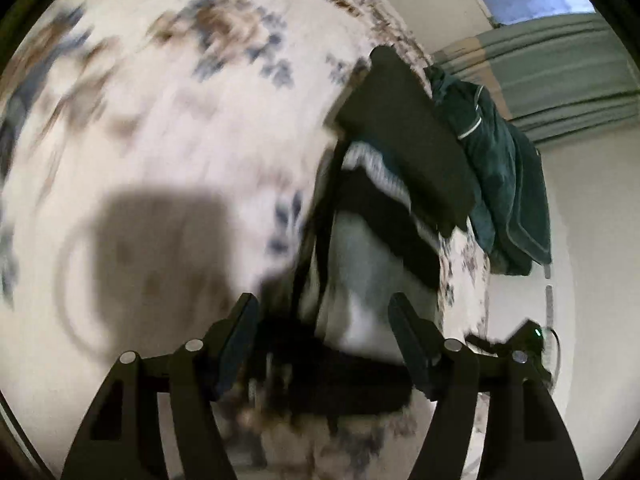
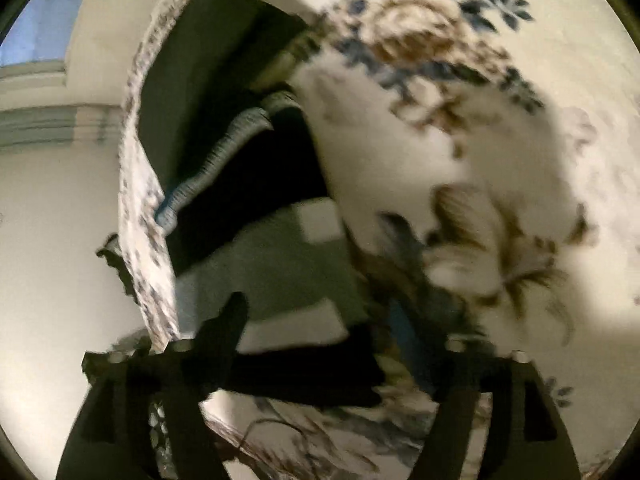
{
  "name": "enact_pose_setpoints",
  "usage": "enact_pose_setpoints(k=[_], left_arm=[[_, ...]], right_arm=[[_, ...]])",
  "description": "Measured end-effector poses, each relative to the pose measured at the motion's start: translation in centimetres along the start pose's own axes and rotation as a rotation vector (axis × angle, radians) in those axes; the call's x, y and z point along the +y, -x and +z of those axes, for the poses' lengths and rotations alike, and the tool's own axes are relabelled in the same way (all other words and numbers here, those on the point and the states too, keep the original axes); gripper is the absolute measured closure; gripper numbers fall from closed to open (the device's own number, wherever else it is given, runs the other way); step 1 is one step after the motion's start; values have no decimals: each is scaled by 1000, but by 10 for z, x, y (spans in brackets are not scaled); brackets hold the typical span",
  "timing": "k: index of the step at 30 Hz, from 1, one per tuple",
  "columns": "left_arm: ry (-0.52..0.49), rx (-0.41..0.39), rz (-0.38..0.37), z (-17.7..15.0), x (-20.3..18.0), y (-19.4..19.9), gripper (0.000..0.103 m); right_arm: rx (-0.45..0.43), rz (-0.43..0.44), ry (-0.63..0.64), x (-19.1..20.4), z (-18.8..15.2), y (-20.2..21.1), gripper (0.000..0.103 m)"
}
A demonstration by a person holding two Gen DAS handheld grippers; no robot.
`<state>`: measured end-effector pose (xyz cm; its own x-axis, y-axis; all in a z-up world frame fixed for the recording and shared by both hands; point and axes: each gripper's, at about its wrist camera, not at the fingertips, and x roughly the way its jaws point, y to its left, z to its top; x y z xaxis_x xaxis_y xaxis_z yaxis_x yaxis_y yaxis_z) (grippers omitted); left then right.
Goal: Fold small clothes
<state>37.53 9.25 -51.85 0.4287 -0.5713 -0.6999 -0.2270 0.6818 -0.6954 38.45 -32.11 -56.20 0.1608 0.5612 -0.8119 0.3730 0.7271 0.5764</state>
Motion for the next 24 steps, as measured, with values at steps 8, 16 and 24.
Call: enact_pose_setpoints(k=[8, 16, 24], left_arm=[[226, 50, -122, -87, 23, -46, 22], [368, -42, -119, -80, 13, -112, 20], [494, -228, -144, -57, 11, -101, 79]], right_arm=[[132, 108, 151, 11, 65, -37, 2], [240, 195, 262, 41, 151, -116, 2], [269, 300, 241, 43, 143, -133, 75]])
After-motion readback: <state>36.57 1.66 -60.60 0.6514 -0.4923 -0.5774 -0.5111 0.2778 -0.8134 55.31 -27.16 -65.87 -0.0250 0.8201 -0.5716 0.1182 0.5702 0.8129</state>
